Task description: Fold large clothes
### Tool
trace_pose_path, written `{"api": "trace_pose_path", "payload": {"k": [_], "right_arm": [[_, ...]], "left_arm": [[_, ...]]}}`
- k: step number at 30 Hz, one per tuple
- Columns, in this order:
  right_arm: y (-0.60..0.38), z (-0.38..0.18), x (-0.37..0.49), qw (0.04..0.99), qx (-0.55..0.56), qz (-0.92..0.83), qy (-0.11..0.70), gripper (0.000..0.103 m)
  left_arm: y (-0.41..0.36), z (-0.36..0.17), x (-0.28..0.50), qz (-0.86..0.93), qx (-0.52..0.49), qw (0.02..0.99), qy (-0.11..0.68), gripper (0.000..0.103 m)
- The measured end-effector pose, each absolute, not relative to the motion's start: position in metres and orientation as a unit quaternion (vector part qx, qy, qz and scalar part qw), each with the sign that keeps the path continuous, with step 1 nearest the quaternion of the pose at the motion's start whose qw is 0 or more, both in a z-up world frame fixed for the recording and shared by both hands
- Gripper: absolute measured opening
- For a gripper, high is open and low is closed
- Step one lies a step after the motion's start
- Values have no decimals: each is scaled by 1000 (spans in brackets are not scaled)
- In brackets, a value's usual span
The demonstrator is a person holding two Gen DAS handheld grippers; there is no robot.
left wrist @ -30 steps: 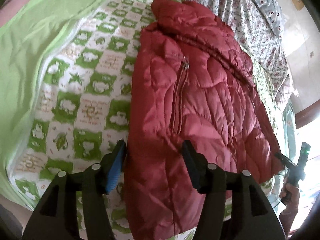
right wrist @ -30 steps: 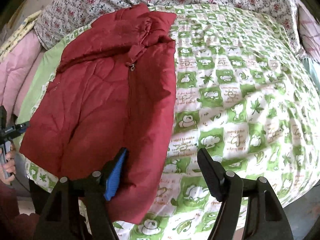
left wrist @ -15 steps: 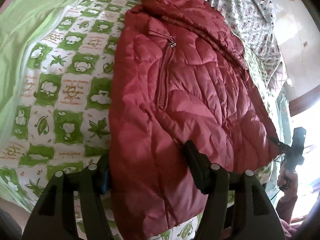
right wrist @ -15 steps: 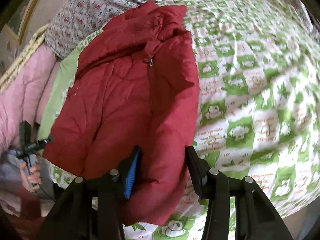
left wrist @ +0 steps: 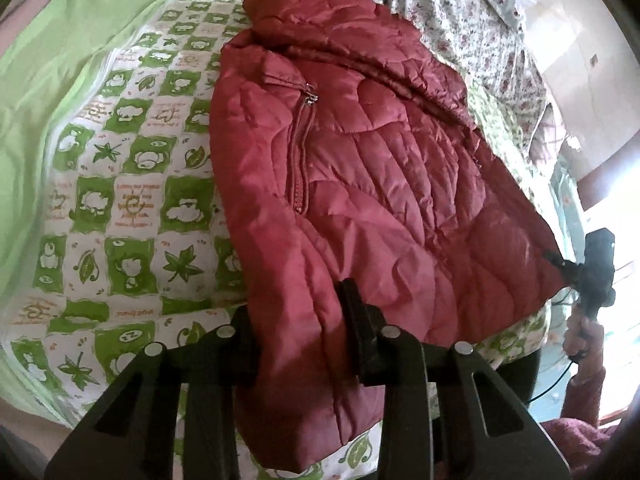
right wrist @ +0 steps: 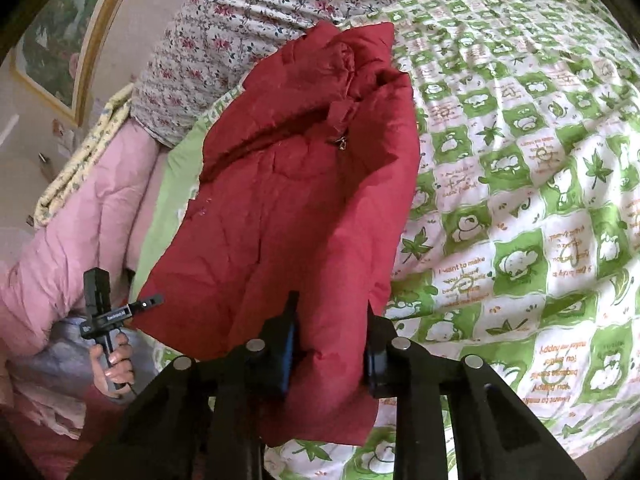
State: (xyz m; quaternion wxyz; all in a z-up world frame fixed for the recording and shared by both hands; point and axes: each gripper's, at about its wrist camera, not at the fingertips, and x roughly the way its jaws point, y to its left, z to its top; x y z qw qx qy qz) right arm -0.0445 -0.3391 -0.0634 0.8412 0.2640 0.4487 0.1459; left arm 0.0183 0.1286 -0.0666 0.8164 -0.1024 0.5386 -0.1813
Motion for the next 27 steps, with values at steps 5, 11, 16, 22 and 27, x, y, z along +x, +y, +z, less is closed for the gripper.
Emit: {"api": "trace_pose_path", "payload": {"k": [5, 11, 16, 22, 27], "right_arm": [[-342, -69, -48, 832, 271, 148, 462, 36], [-341, -70, -52, 834, 268, 158, 456, 32], [-344, -65, -54, 839, 290, 173, 427, 22], [-343, -46, -52, 852, 292, 183, 395, 20], [-342, -29, -48, 861, 299, 195, 363, 20]], "left_arm": [[136, -72, 17, -191, -128, 806, 546, 33], [136, -64, 7, -206, -124, 817, 525, 23], [137, -50, 5, -209, -138, 831, 497, 17], [134, -23, 6, -215, -141, 851, 457, 16], [135, -5, 13, -218, -151, 864, 428, 16]]}}
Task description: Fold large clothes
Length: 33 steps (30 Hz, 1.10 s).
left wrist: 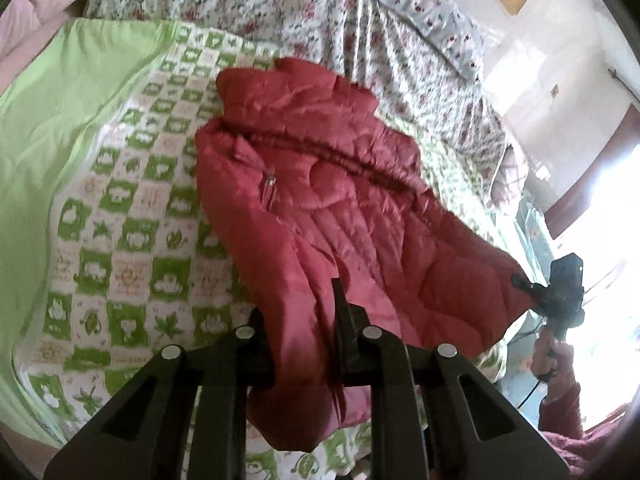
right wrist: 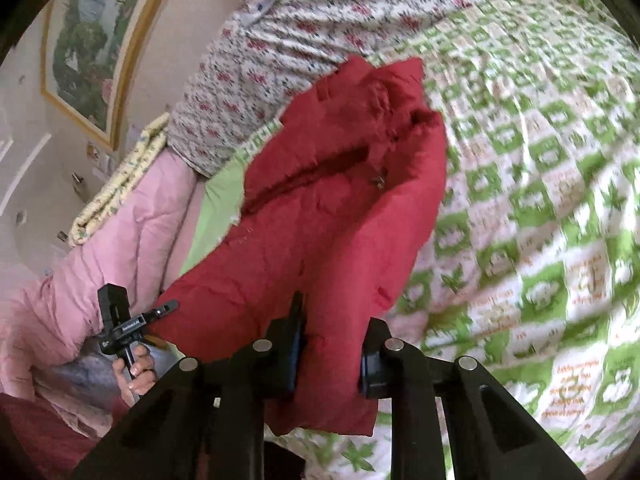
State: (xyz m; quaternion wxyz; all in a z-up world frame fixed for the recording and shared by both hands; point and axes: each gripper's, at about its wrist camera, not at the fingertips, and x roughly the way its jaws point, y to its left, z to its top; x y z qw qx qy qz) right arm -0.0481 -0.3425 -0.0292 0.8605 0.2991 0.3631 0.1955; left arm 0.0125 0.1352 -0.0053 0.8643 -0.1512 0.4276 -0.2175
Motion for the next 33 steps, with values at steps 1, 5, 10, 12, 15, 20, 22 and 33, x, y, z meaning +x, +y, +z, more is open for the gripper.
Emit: {"api": "trace_pose_path", "payload": {"k": [1, 5, 10, 12, 15, 20, 22, 33], "right_arm": [[-343, -27, -47, 862, 301, 196, 357, 20], [-346, -17, -42, 867, 309, 200, 336, 20], [-355, 2, -29, 874, 320, 202, 306, 20], [-357, 12, -21, 879, 318, 199, 294, 20], [-359, 25, -8, 884, 317, 197, 280, 20], [-364, 46, 21, 893, 321, 187, 253, 19], [-368, 51, 33, 895, 326, 182, 245, 19], [-376, 68, 104, 907, 315, 149, 236, 19]], "left_arm": [[136, -3, 14, -218, -154, 866, 423, 16], [137, 8, 24, -220, -164, 872, 406, 15], [135, 28, 39, -222, -166, 881, 384, 15], [135, 36, 48, -221, -169, 884, 375, 15], [134, 47, 62, -222, -172, 888, 363, 15], [129, 64, 91, -219, -175, 895, 348, 15], [127, 70, 106, -216, -175, 898, 342, 15], [123, 78, 177, -199, -197, 899, 335, 15]]}}
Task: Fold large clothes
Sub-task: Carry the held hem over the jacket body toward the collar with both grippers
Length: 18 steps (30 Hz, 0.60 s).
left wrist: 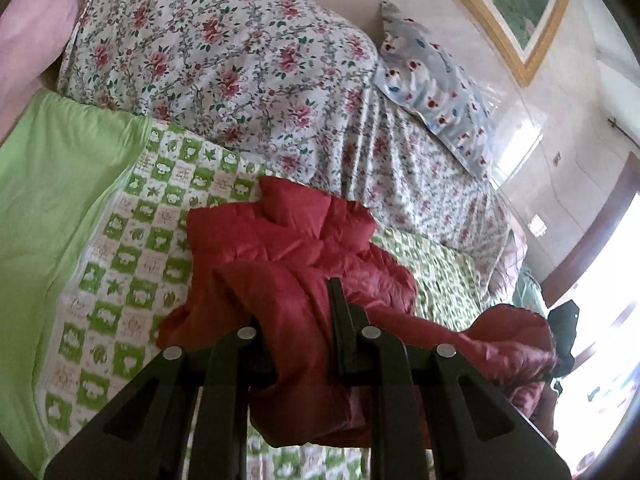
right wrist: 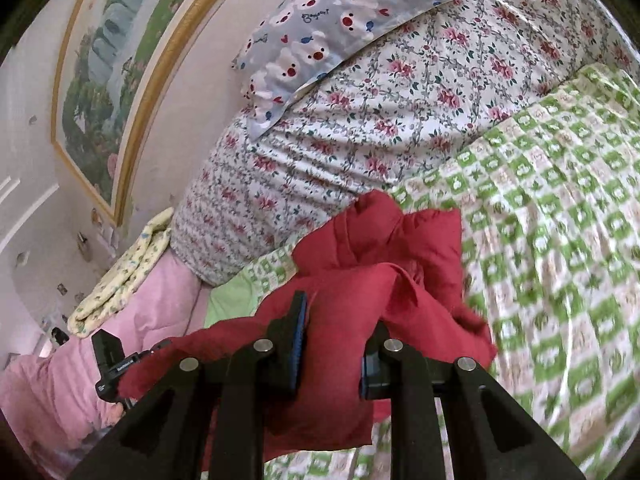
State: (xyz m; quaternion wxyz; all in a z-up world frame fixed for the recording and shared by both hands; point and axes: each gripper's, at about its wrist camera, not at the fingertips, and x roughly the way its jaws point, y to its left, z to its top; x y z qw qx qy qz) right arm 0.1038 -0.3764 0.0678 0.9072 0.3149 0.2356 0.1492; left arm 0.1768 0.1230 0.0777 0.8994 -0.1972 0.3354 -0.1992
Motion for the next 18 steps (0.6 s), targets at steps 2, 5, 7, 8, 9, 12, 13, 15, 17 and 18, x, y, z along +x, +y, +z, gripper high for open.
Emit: {"api": "trace_pose_path", "payload": {"k": [2, 5, 7, 8, 9, 12, 13, 15, 17, 18], "right_arm": [[-378, 68, 119, 909, 314, 141, 235, 19], [-380, 67, 145, 911, 315, 128, 234, 19], [-383, 63, 163, 910, 318, 121, 235, 19], [-384, 61, 172, 910, 322, 116, 237, 19], [-386, 59, 182, 908, 326, 112, 239, 19], [-390, 51, 209, 905, 334, 100, 244, 19], [-391, 48, 215, 904, 336, 96, 245, 19], [-393, 40, 231, 903, 339, 85, 248, 19], [-397, 32, 246, 900, 346, 73, 254, 19], [-399, 28, 253, 898, 351, 69, 257, 19]], "left_arm": [[122, 77, 192, -193, -201, 899, 338, 15], [119, 75, 219, -179, -201, 900, 342, 15], [117, 71, 238, -171, -203, 900, 347, 15], [117, 68, 246, -168, -203, 899, 350, 15], [116, 66, 254, -164, -201, 899, 352, 15], [111, 57, 280, -153, -194, 899, 361, 15], [110, 54, 290, -148, -193, 899, 363, 15], [108, 47, 305, -137, -192, 900, 367, 16], [106, 38, 322, -125, -193, 898, 374, 15], [105, 34, 331, -119, -195, 897, 378, 15]]}}
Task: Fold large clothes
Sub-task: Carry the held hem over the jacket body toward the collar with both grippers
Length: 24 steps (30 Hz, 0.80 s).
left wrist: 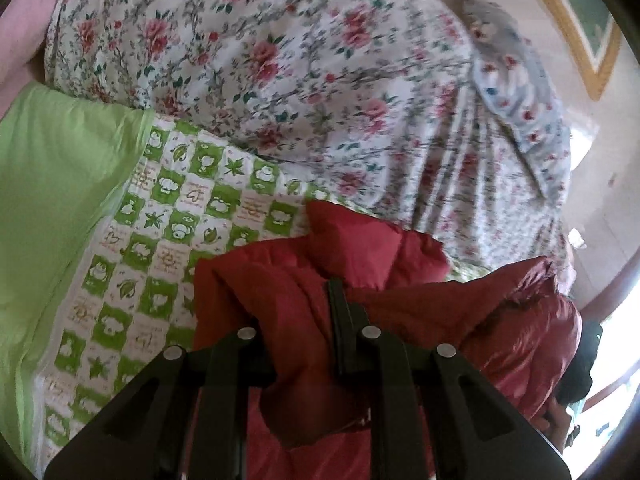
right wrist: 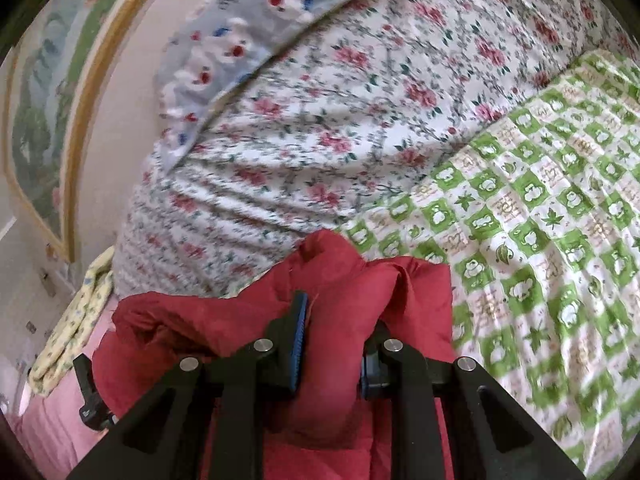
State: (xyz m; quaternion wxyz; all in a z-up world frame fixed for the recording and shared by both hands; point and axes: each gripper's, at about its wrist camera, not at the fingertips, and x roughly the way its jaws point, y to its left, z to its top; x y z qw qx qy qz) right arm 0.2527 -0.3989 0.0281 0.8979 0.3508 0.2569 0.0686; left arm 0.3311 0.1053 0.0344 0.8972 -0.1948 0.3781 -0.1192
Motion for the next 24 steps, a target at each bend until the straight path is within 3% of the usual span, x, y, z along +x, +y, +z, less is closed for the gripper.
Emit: {"api": "trace_pose_path", "payload": {"k": [8, 24], "right_arm": [[-407, 2, 299, 887, 368, 39, 276, 19], [-413, -45, 344, 874, 398, 3, 279, 21]], "left_arm": [[100, -1, 392, -103, -205, 881, 413, 16], [98, -36, 433, -108, -226, 867, 431, 20]]}}
